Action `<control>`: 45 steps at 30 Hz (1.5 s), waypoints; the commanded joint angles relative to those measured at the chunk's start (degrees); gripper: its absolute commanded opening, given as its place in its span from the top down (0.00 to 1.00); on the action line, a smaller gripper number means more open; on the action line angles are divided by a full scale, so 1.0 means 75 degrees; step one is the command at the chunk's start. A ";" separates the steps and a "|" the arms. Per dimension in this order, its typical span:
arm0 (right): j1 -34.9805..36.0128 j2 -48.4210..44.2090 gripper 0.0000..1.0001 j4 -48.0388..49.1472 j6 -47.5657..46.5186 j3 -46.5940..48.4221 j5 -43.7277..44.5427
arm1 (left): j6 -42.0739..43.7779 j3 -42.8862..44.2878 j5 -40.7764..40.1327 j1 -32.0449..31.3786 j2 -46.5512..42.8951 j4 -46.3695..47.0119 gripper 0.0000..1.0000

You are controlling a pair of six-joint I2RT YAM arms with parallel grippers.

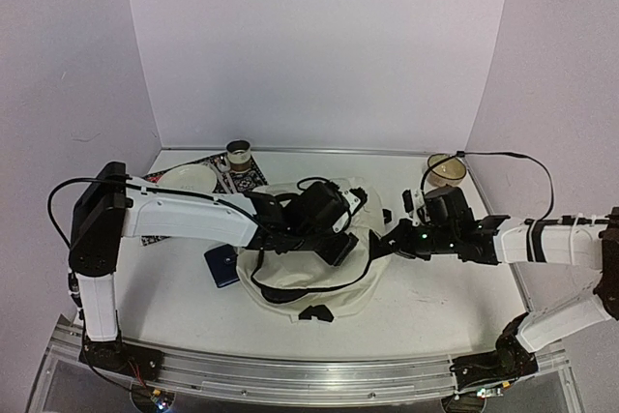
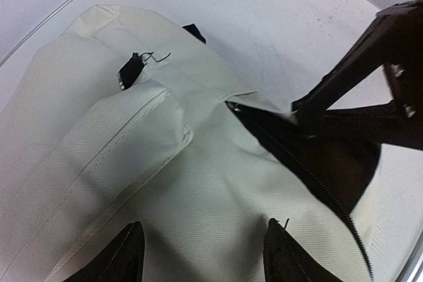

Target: Pack the student bag

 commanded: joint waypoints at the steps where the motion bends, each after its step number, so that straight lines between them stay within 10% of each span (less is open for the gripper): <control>1: 0.0004 -0.0373 1.00 -0.1432 -0.0384 0.0122 0.1526 | -0.0083 -0.0072 -0.0600 0.0023 0.0108 -0.0159 0.38; 12: 0.0521 -0.0717 0.75 -0.2324 -0.0903 0.1225 0.1244 | -0.0321 -0.0319 -0.0466 0.0021 0.0133 -0.0170 0.40; 30: 0.0801 0.0763 0.86 -0.3617 -0.1595 0.2083 0.1135 | -0.0286 -0.0462 -0.0609 0.0019 0.0014 -0.0174 0.43; 45: 0.0801 0.1609 0.70 -0.3414 -0.2070 0.2169 0.1711 | -0.0346 -0.0484 -0.0437 0.0021 -0.0087 -0.0170 0.44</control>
